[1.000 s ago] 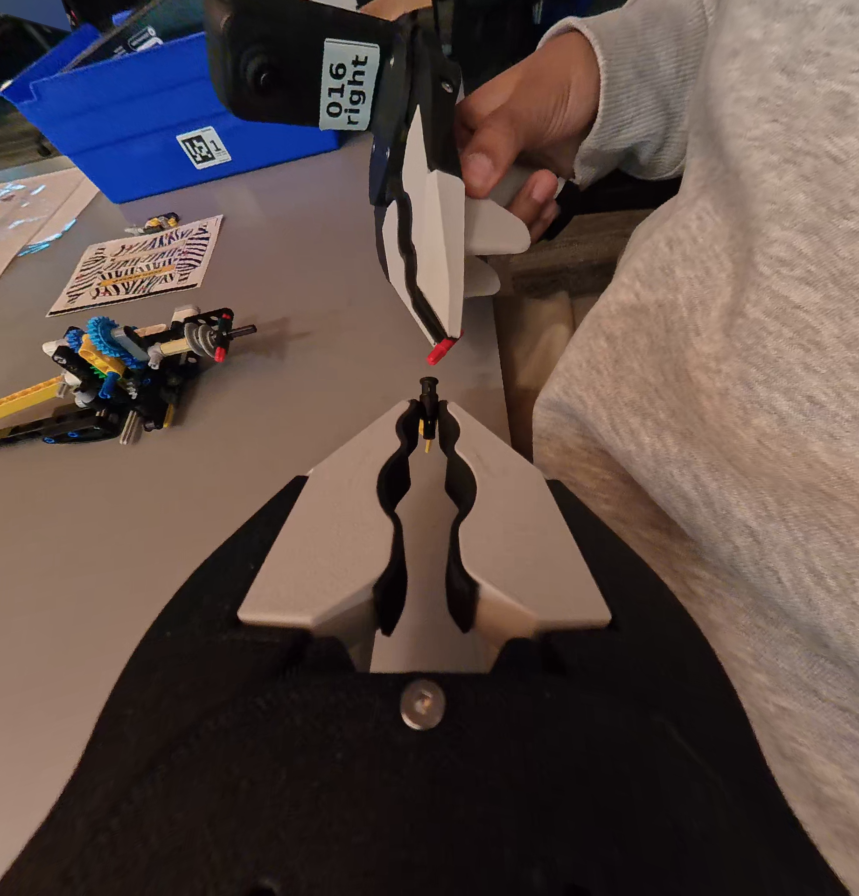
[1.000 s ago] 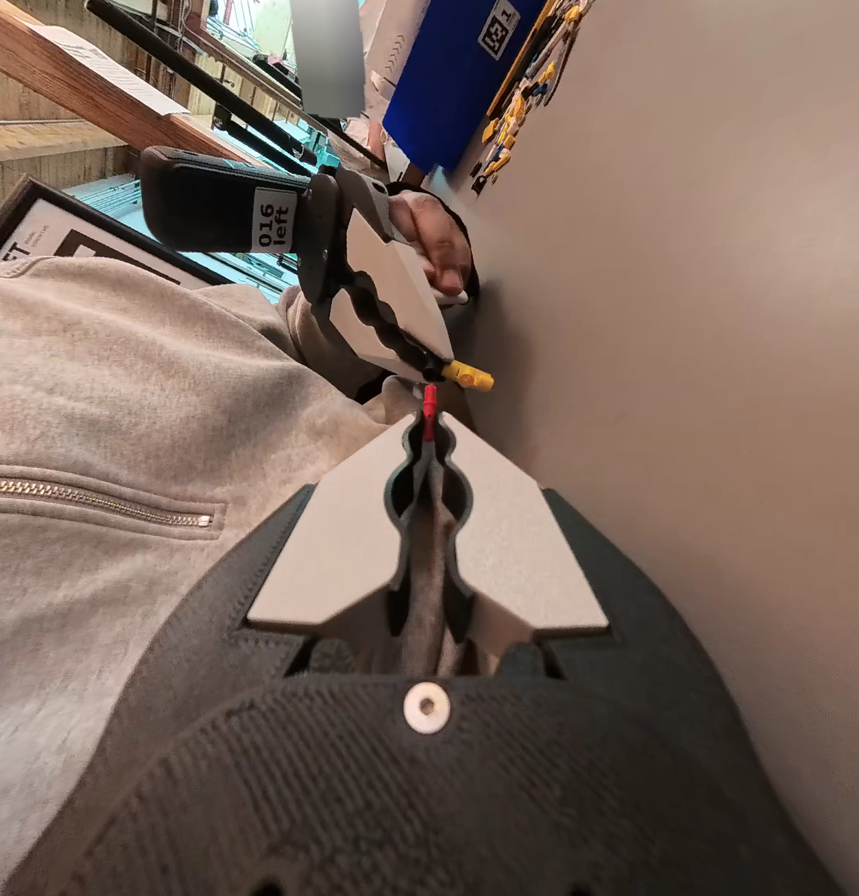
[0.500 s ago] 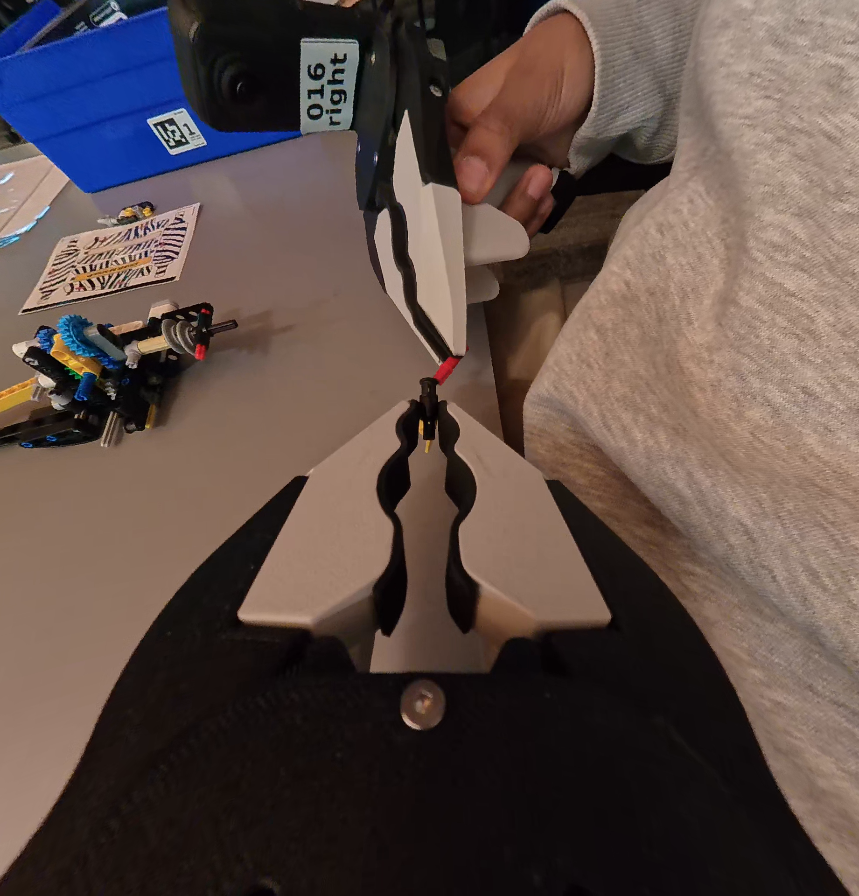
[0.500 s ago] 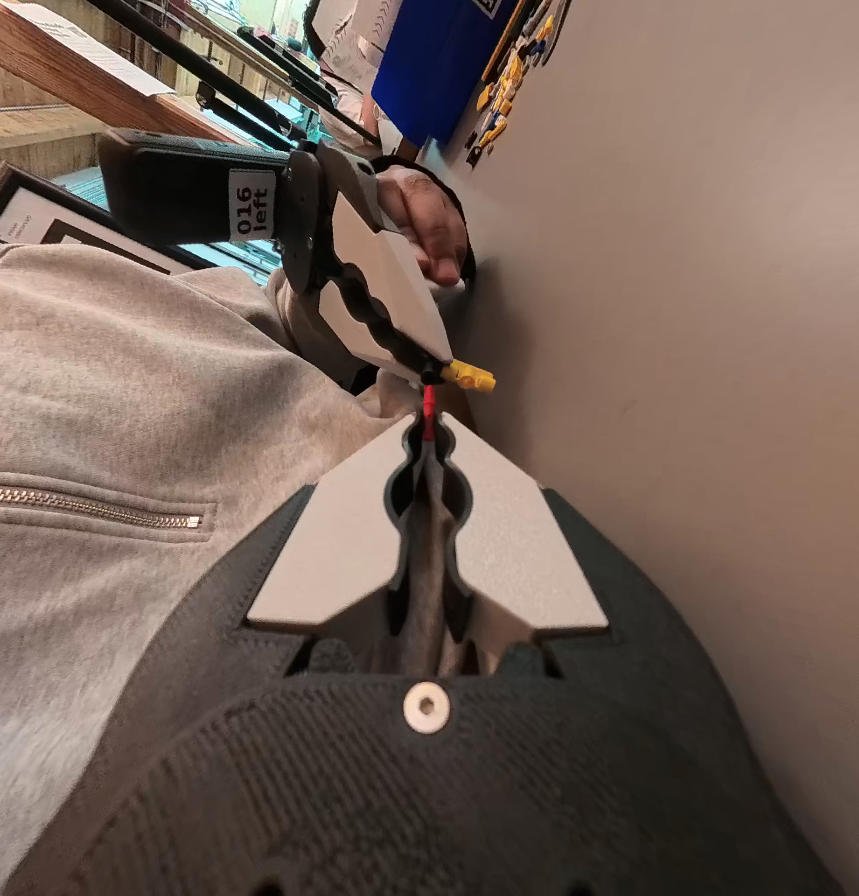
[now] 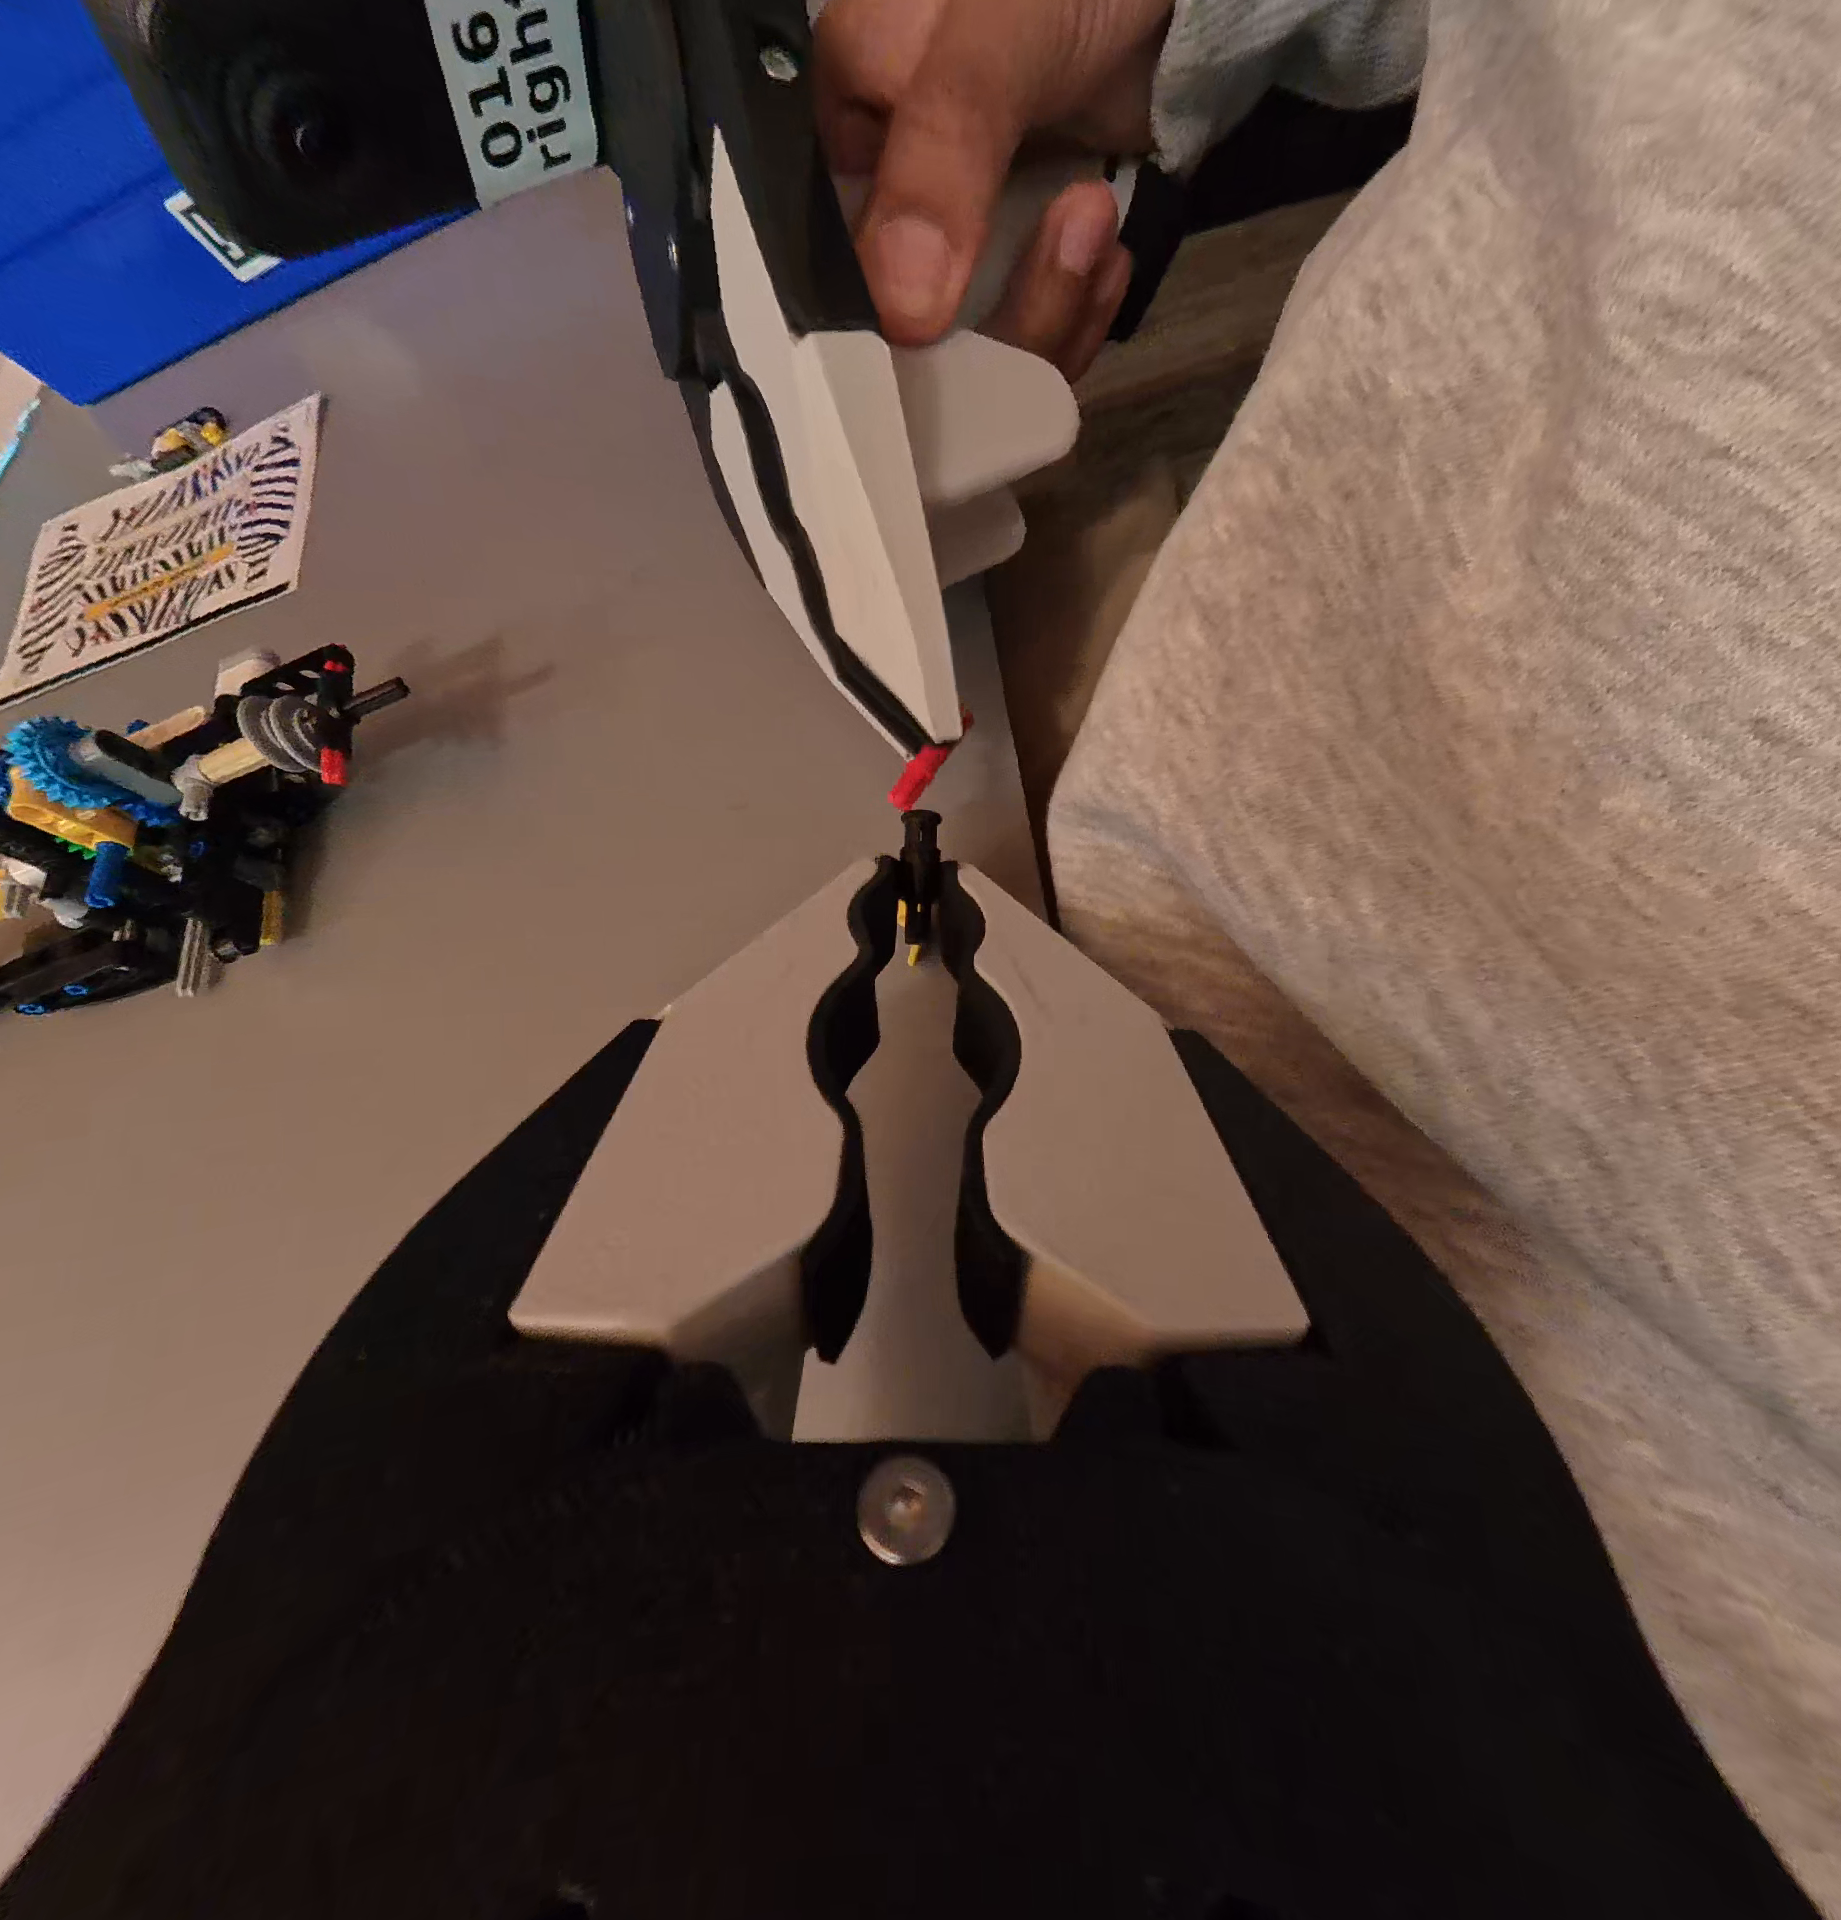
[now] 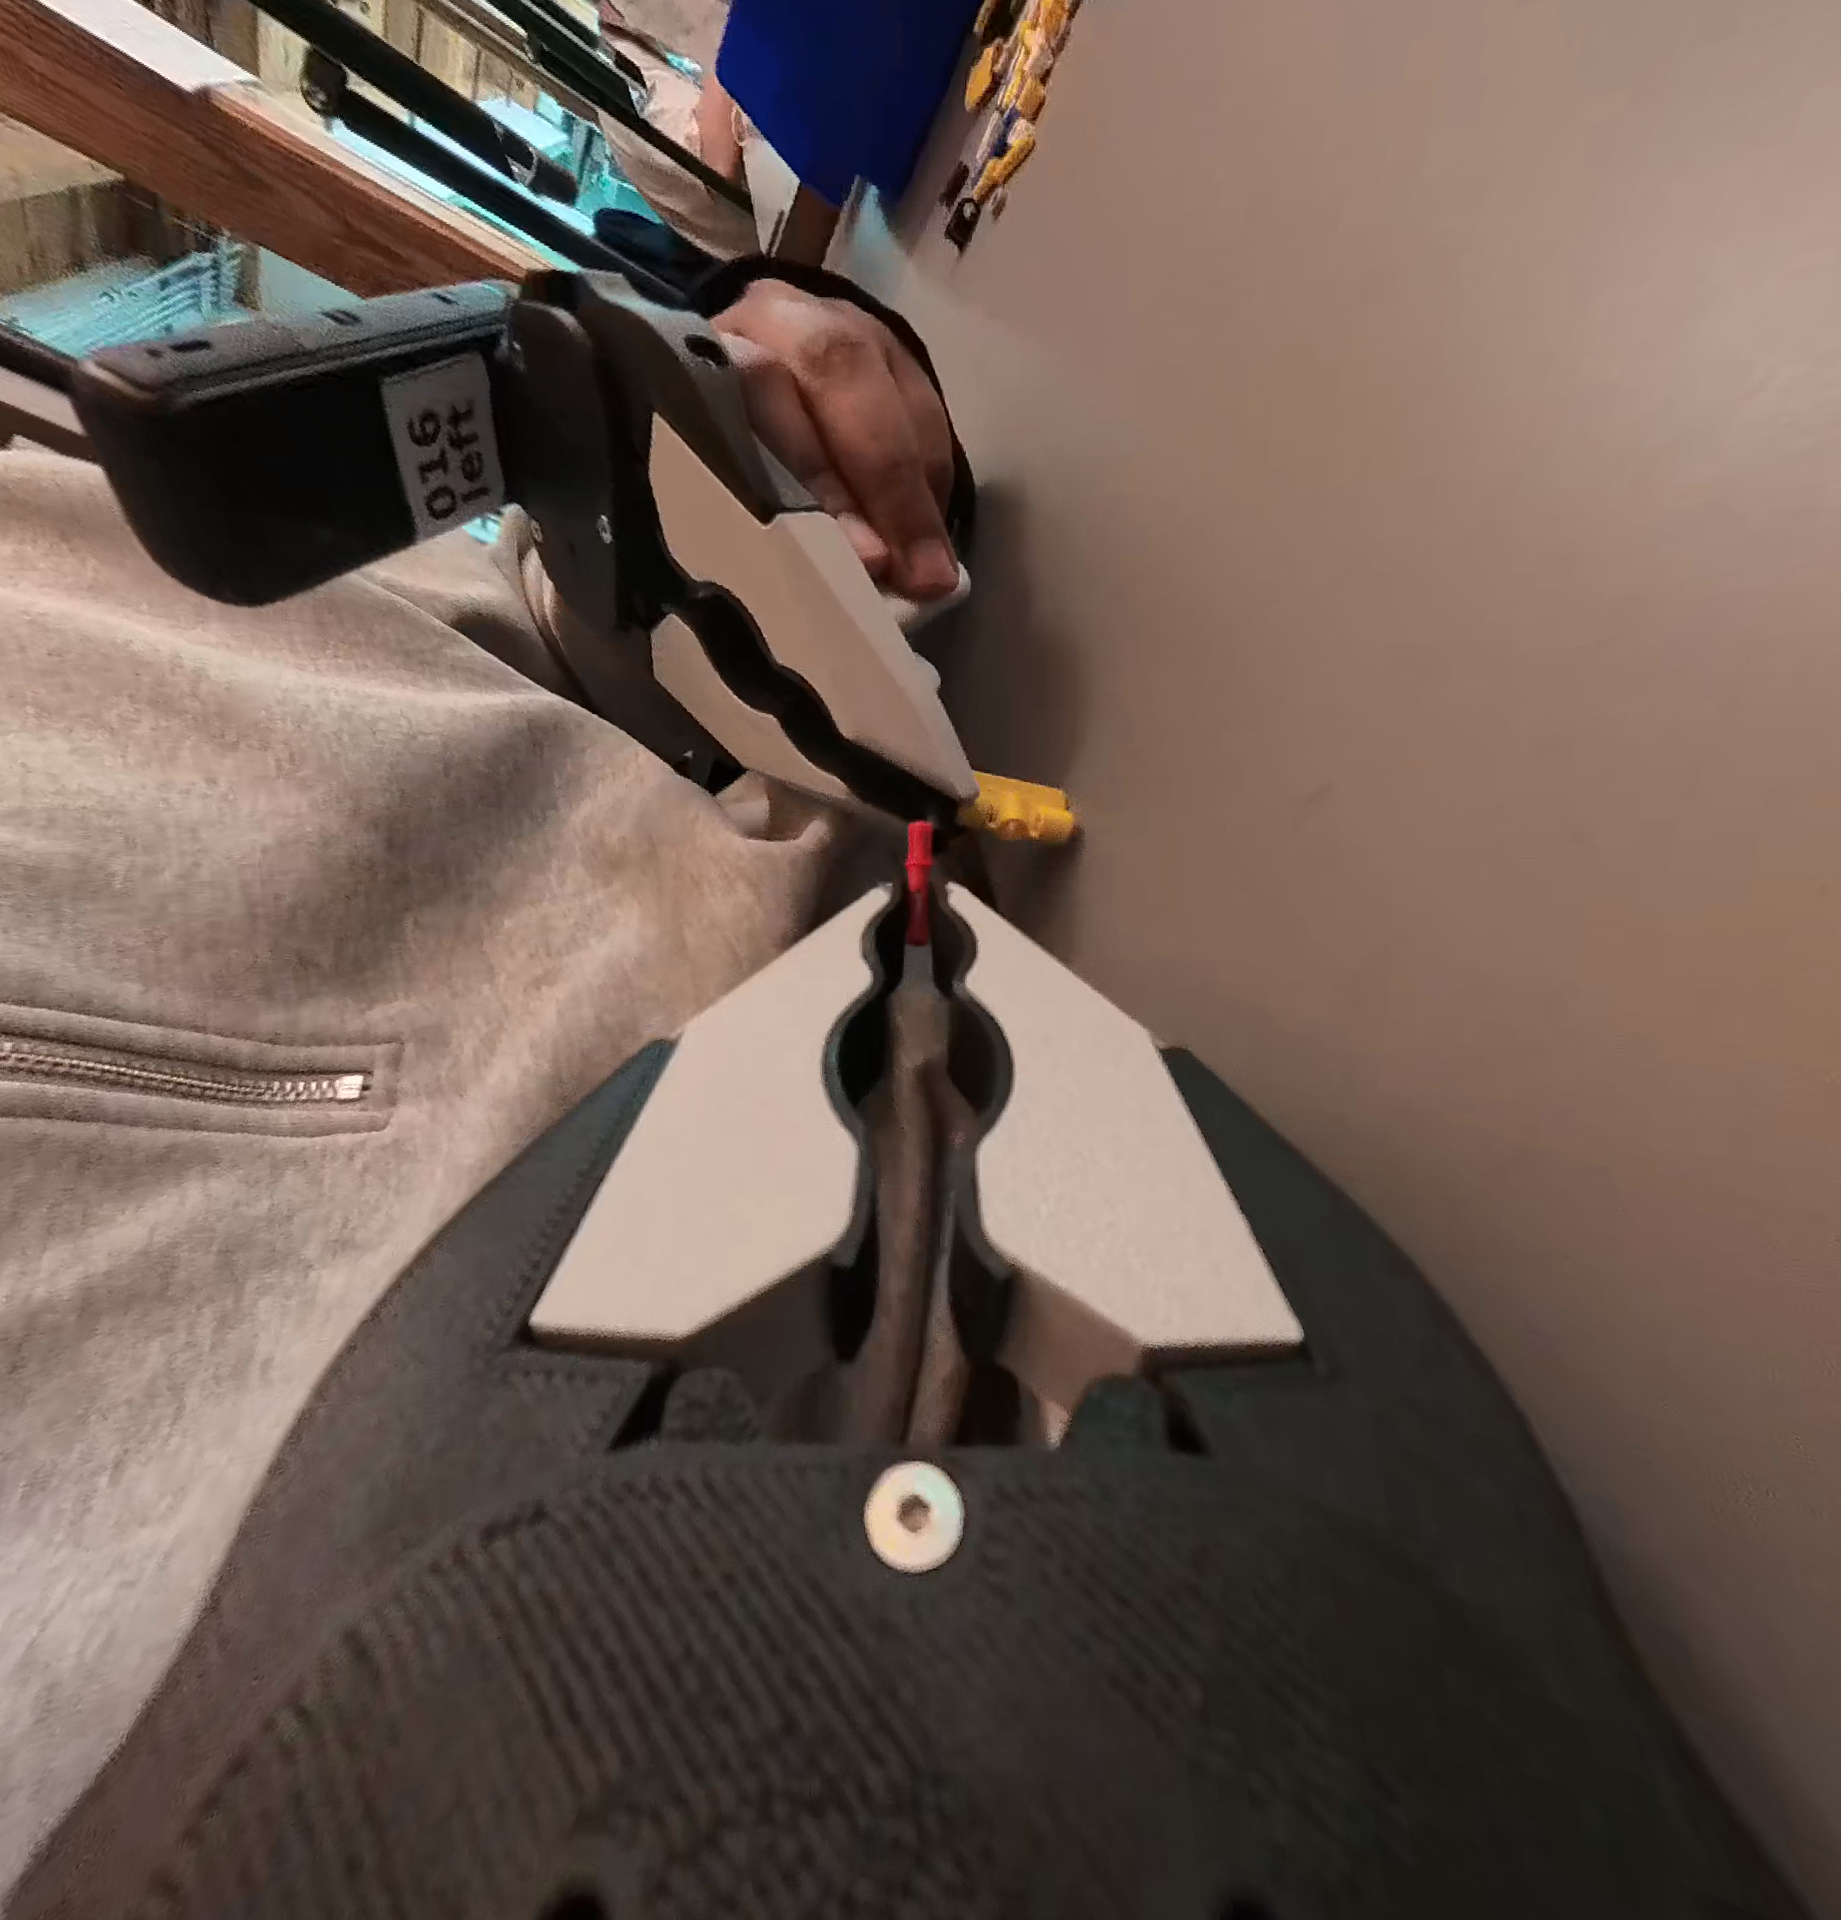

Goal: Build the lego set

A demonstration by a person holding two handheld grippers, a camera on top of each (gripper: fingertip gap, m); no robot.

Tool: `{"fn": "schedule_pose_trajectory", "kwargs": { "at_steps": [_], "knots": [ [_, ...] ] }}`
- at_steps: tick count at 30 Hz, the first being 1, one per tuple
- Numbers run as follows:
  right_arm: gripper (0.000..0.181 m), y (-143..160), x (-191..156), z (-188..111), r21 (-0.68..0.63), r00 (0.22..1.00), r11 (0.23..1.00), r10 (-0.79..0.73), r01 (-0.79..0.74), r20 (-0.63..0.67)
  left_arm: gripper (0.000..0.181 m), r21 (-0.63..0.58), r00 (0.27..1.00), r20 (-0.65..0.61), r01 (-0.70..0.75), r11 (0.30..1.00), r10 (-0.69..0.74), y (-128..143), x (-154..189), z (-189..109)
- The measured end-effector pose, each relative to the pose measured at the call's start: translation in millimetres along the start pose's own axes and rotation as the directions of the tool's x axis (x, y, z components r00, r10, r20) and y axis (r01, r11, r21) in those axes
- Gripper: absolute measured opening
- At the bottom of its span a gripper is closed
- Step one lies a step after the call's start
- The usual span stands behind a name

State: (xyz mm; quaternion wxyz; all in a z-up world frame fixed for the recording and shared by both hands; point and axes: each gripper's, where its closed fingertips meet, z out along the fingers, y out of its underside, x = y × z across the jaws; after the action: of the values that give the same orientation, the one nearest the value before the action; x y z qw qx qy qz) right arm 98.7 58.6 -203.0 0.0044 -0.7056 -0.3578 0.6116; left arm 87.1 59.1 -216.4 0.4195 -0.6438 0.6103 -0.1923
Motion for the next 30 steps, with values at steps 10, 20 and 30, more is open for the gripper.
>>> {"fn": "schedule_pose_trajectory", "kwargs": {
  "at_steps": [10,20,30],
  "knots": [
    [0.003,3.7,5.2,-0.7,-0.020,1.000,1.000,0.011,-0.012,-0.026,0.007,0.012,1.000,0.010,0.028,1.000,-0.028,-1.2,-3.9,-1.7],
    [0.003,5.5,5.3,0.9,-0.034,0.999,0.999,-0.011,0.010,-0.046,0.007,-0.003,1.000,-0.007,0.012,1.000,-0.012,0.3,-1.0,0.1],
    [0.003,4.3,3.7,1.2,-0.033,0.998,0.999,-0.037,0.035,-0.056,0.008,-0.004,1.000,0.002,0.000,1.000,0.000,0.1,-0.7,0.5]
  ]
}}
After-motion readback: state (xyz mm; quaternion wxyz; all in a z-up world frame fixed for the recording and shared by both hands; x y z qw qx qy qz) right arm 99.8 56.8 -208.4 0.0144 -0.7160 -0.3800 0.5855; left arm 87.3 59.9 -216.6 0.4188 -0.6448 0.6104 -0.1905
